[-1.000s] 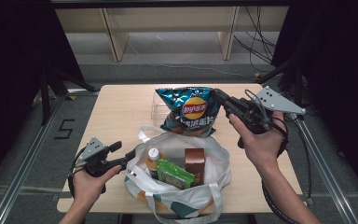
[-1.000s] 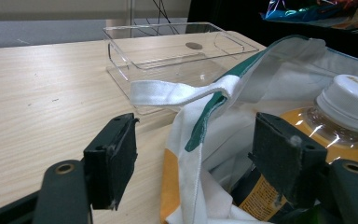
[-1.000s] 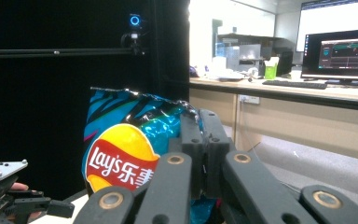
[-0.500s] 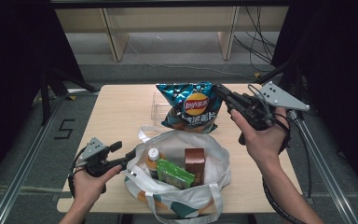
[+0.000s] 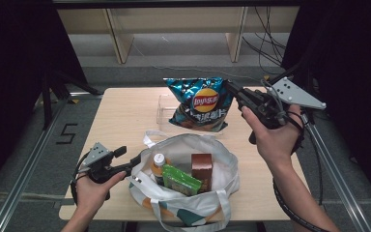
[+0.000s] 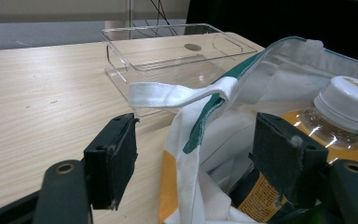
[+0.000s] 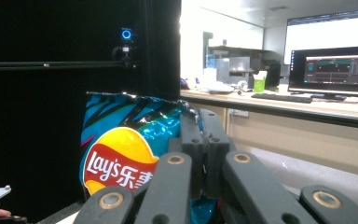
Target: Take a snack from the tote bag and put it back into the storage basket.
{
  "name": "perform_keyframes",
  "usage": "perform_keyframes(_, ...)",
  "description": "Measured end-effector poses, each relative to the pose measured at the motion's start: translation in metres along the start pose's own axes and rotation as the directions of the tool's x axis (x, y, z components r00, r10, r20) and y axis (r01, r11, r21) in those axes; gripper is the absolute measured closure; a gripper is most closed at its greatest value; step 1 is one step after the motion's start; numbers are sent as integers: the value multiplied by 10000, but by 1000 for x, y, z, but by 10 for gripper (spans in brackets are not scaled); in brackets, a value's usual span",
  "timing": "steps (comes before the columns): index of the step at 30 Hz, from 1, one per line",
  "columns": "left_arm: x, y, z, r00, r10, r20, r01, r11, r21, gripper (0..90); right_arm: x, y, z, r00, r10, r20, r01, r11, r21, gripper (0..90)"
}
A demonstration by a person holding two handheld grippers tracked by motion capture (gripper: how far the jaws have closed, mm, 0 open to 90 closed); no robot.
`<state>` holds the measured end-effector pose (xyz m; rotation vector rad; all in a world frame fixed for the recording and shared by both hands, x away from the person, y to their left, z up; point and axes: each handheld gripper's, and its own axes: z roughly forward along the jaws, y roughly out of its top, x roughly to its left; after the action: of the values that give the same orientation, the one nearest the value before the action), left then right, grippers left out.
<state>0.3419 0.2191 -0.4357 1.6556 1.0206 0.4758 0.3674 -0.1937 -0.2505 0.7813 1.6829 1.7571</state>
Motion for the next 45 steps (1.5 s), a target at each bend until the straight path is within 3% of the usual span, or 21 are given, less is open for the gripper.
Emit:
perform_keyframes(2, 0, 0, 0, 10000, -3, 79, 3, 10000, -60, 301, -2, 0, 0, 9997, -223, 98, 223, 9997, 12, 900)
perform_keyframes(4, 0, 0, 0, 9999, 15, 113, -14, 9999, -131, 300, -2, -1, 1, 10000, -9, 66, 8, 10000, 86, 900)
perform_keyframes(8, 0, 1, 0, 9999, 30, 118, -28, 9999, -156, 300, -5, -1, 3, 9998, -139, 145, 140, 9999, -40, 900)
perform_keyframes(9, 0, 1, 0, 9999, 70, 128, -68, 9999, -143, 299, -6, -2, 3, 9998, 86, 165, -88, 9999, 124, 900)
perform_keyframes(10, 0, 1, 0, 9999, 73, 120, -71, 9999, -140, 299, -7, -2, 5, 9998, -19, 222, 20, 10000, -51, 900)
perform_keyframes(16, -1, 1, 0, 10000, 67, 59, -66, 9999, -154, 301, -13, -2, 9, 9994, 64, 344, -68, 9999, 142, 900)
perform_keyframes(22, 0, 1, -1, 9999, 100, 45, -100, 9998, -175, 302, -17, 2, 13, 9987, -190, 474, 189, 9998, 33, 900)
perform_keyframes(25, 0, 1, -1, 9999, 95, 107, -93, 9997, -230, 302, -15, 2, 15, 9990, 61, 441, -66, 9999, 112, 900)
perform_keyframes(28, 0, 1, -2, 10000, 83, 55, -82, 9998, -207, 302, -18, 1, 17, 9981, -229, 566, 225, 9997, 87, 900)
perform_keyframes(34, 0, 1, -2, 9999, 111, 47, -110, 9997, -199, 302, -19, -1, 23, 9981, 103, 605, -121, 9995, 295, 900)
perform_keyframes(36, 0, 1, -1, 9999, 102, 69, -100, 9997, -210, 302, -21, -1, 24, 9978, -69, 659, 53, 9997, 251, 900)
perform_keyframes(45, 2, 1, 0, 9999, 32, 115, -29, 9996, -282, 302, -27, -1, 32, 9968, -7, 797, -22, 9993, 361, 900)
